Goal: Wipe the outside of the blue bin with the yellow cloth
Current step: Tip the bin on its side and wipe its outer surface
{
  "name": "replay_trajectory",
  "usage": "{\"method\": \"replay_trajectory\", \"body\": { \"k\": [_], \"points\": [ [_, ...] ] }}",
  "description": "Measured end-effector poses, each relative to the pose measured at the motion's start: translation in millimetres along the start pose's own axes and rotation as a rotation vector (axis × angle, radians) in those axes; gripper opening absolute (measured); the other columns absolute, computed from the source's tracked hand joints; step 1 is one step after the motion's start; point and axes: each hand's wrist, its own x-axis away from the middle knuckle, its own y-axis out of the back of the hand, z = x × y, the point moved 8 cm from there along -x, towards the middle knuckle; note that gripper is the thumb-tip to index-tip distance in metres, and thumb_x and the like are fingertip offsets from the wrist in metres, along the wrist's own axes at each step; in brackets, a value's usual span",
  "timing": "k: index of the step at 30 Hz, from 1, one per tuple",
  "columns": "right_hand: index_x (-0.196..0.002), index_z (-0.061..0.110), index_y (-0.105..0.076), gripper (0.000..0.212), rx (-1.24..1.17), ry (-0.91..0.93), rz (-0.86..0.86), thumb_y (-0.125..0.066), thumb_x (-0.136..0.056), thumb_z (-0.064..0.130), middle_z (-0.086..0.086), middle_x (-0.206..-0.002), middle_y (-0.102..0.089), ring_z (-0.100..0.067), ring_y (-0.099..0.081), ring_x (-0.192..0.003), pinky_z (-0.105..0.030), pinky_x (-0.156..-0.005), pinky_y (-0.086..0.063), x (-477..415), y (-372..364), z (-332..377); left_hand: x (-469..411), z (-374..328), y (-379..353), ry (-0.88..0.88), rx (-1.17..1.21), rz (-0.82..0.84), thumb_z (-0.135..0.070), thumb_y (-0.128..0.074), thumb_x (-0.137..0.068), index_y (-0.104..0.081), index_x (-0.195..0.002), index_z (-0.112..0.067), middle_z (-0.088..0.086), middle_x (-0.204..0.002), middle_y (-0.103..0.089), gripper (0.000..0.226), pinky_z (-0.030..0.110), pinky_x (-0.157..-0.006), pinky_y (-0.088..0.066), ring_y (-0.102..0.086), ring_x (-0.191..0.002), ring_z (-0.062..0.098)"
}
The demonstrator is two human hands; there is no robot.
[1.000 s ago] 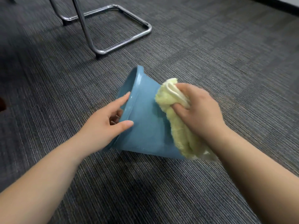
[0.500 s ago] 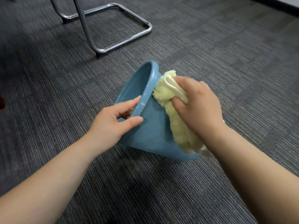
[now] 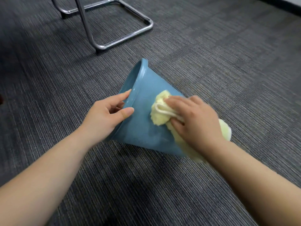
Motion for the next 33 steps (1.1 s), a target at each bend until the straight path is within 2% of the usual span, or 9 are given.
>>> {"method": "replay_trajectory", "body": {
  "k": [3,6,10,16,20,23,26,31,33],
  "points": [
    [-0.100,0.012,-0.063,0.035,0.003,-0.101,-0.041,-0.067,-0.066,0.012,-0.006,-0.104,-0.069,-0.035,-0.057,-0.073,-0.034,-0.060,-0.046,2.4,3.2,-14.0,0.1,0.7,0.0,0.007,0.006,-0.035,-0.009,-0.060,-0.078,-0.052,-0.109,-0.041,0.000,-0.088,-0.062,0.045,0.021,-0.084,-0.045,-0.053,-0.078,0.007],
    [-0.096,0.012,-0.064,0.037,-0.010,0.008,-0.011,-0.071,-0.060,0.012,-0.005,-0.098,-0.071,-0.031,-0.059,-0.067,-0.033,-0.059,-0.049,9.1,-8.8,8.8,-2.4,1.8,0.5,0.018,0.004,-0.071,-0.010,-0.060,-0.079,-0.049,-0.118,-0.033,0.004,-0.094,-0.061,0.047,0.029,-0.088,-0.045,-0.053,-0.082,0.013],
    [-0.097,0.014,-0.063,0.038,-0.042,0.094,0.063,-0.072,-0.060,0.013,-0.003,-0.097,-0.071,-0.029,-0.058,-0.065,-0.034,-0.054,-0.050,11.8,-18.8,27.6,-3.6,4.1,1.9,0.013,0.008,-0.087,-0.012,-0.060,-0.079,-0.050,-0.113,-0.038,0.001,-0.090,-0.060,0.044,0.030,-0.086,-0.046,-0.053,-0.081,0.013],
    [-0.110,0.019,-0.054,0.031,-0.046,-0.270,0.012,-0.055,-0.079,0.018,0.001,-0.113,-0.061,-0.029,-0.048,-0.094,-0.034,-0.066,-0.031,2.8,-15.3,-36.1,-2.7,9.1,5.4,-0.001,0.068,-0.102,-0.010,-0.061,-0.078,-0.057,-0.093,-0.049,-0.017,-0.076,-0.062,0.042,0.009,-0.073,-0.047,-0.055,-0.066,-0.008],
    [-0.105,0.016,-0.056,0.029,-0.058,-0.241,-0.012,-0.058,-0.075,0.016,-0.001,-0.112,-0.063,-0.030,-0.050,-0.090,-0.033,-0.064,-0.034,12.3,-16.4,-26.8,-2.6,10.8,5.1,0.004,0.054,-0.108,-0.011,-0.061,-0.078,-0.056,-0.093,-0.051,-0.014,-0.083,-0.063,0.043,0.014,-0.079,-0.047,-0.056,-0.072,-0.003],
    [-0.098,0.013,-0.062,0.035,-0.079,-0.093,0.021,-0.061,-0.064,0.018,-0.005,-0.103,-0.069,-0.031,-0.059,-0.076,-0.034,-0.061,-0.048,18.7,-20.7,2.8,-3.6,12.0,8.8,0.006,0.063,-0.120,-0.011,-0.059,-0.079,-0.056,-0.095,-0.048,-0.012,-0.084,-0.063,0.041,0.008,-0.075,-0.048,-0.057,-0.070,-0.008],
    [-0.097,0.013,-0.063,0.038,-0.067,-0.003,0.078,-0.064,-0.059,0.017,-0.005,-0.099,-0.071,-0.029,-0.061,-0.069,-0.033,-0.058,-0.051,23.1,-28.0,13.6,-3.7,15.6,9.6,0.024,0.091,-0.109,-0.012,-0.058,-0.080,-0.056,-0.099,-0.046,-0.004,-0.089,-0.064,0.039,0.019,-0.083,-0.049,-0.058,-0.082,0.005],
    [-0.110,0.018,-0.054,0.032,-0.021,-0.272,0.083,-0.055,-0.077,0.017,0.000,-0.116,-0.061,-0.029,-0.050,-0.095,-0.034,-0.070,-0.039,19.5,-26.4,-41.1,-4.2,19.2,13.7,0.038,0.133,-0.126,-0.012,-0.057,-0.081,-0.056,-0.100,-0.045,0.007,-0.098,-0.060,0.038,0.026,-0.086,-0.047,-0.055,-0.088,0.013],
    [-0.109,0.017,-0.054,0.032,-0.008,-0.317,0.070,-0.056,-0.077,0.018,-0.001,-0.116,-0.060,-0.029,-0.047,-0.097,-0.035,-0.071,-0.038,20.2,-25.9,-49.0,-4.4,20.5,13.3,0.044,0.143,-0.141,-0.012,-0.057,-0.081,-0.054,-0.106,-0.042,0.007,-0.101,-0.059,0.039,0.025,-0.086,-0.047,-0.055,-0.089,0.013]
  ]
}}
